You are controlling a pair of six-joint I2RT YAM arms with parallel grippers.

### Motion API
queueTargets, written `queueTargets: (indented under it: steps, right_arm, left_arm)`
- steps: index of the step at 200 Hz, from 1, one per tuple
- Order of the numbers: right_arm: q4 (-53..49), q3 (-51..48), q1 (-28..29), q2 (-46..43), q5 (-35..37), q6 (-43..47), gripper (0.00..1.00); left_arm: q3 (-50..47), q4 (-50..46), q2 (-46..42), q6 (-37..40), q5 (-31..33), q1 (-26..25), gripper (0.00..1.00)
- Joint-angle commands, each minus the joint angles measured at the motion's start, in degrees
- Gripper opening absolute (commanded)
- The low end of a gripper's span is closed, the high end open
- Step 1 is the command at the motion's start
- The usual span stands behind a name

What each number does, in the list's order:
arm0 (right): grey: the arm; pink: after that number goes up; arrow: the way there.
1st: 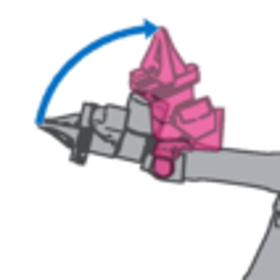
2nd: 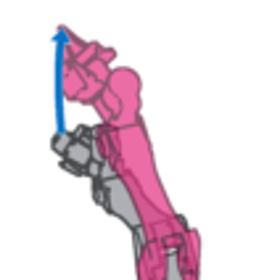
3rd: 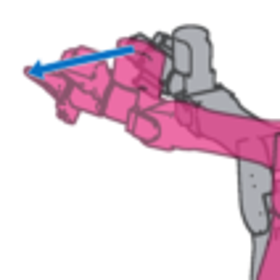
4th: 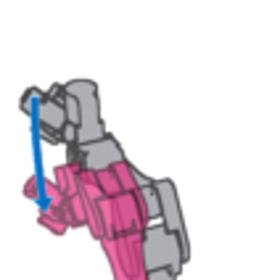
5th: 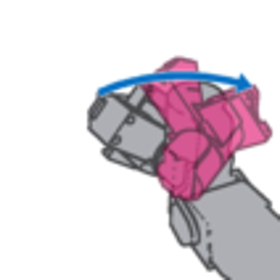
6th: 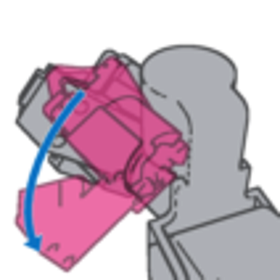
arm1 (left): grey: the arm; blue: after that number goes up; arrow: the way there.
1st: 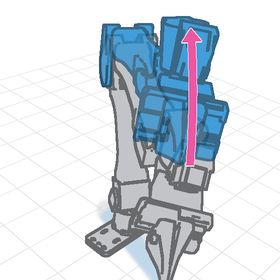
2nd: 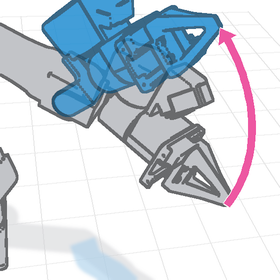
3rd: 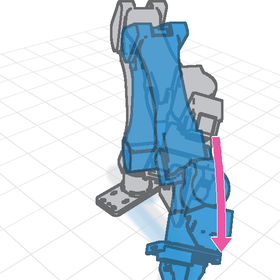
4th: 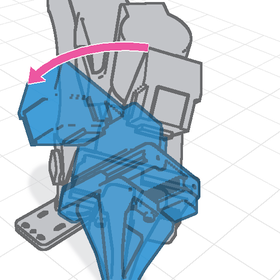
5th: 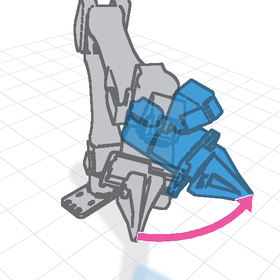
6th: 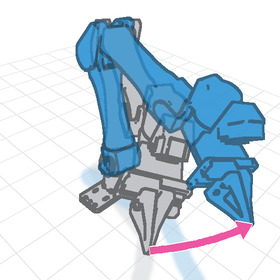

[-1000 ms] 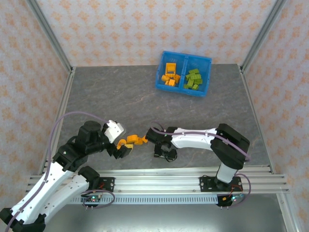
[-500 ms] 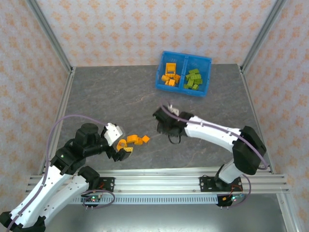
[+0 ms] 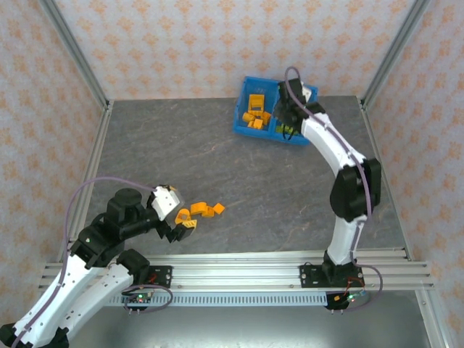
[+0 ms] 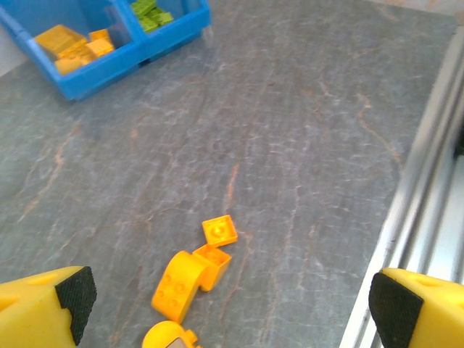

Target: Sort the legos into containers by color

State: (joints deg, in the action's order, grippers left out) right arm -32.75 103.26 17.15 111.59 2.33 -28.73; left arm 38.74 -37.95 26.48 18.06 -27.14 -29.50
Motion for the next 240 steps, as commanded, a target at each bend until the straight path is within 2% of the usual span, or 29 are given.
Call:
queueTargets:
  steps: [1,23,35,64,92,119,144,165,189,219,240]
  right_arm:
    - [-4.1,9.2,-4.4,8.9,-3.5,1.1,0.29]
    - [-8.5,20.5,-6.7,17.6,-4.7,1.3,0.3]
    - [-10.5,25.6,-7.3,21.4,-4.9,1.6,0.32]
    - [-15.6,34.3,-7.6,26.2,-4.5,2.3,0.47]
    - [-16.0,33.7,-7.6,23.9,-6.0,2.6,0.58]
    - [-13.3,24.2,-7.3,16.9,-6.8,2.5,0.6]
    - [-8.0,10.2,-6.7,8.0,-7.8,2.8,0.63]
    - [-2.6,-3.3,-5.2,-2.0,-9.0,2.9,0.69]
    - [3.7,-18.1,-2.2,-15.6,-10.0,3.4,0.79]
    - [5.5,-32.0,3.2,-31.3,-11.3,2.5,0.88]
    - [4.2,-38.9,6.4,-39.5,-11.3,1.5,0.91]
  left_arm:
    - [-0.3,0.6,-0.1,-0.5,6.3,0.4,1.0]
    - [-1.2,2.9,-0.2,-1.5,2.5,0.5,1.0]
    - [-1.7,4.8,-0.4,-3.3,2.9,0.5,1.0]
    - [-1.7,7.0,-1.1,-7.4,9.0,0.5,1.0]
    - [-1.7,8.1,-1.8,-14.2,17.3,0.5,1.0]
    - [1.3,5.2,1.4,-21.4,25.5,0.6,1.0]
    - [7.2,-1.0,8.4,-26.8,32.5,0.6,1.0]
    - [13.1,-7.3,15.8,-28.8,33.0,0.5,1.0]
    - [15.1,-7.7,23.6,-33.1,27.2,-2.3,0.97]
    - [15.5,-9.0,33.8,-48.2,34.2,-6.0,0.95]
    - [11.4,-6.6,35.7,-57.6,37.1,-7.5,0.95]
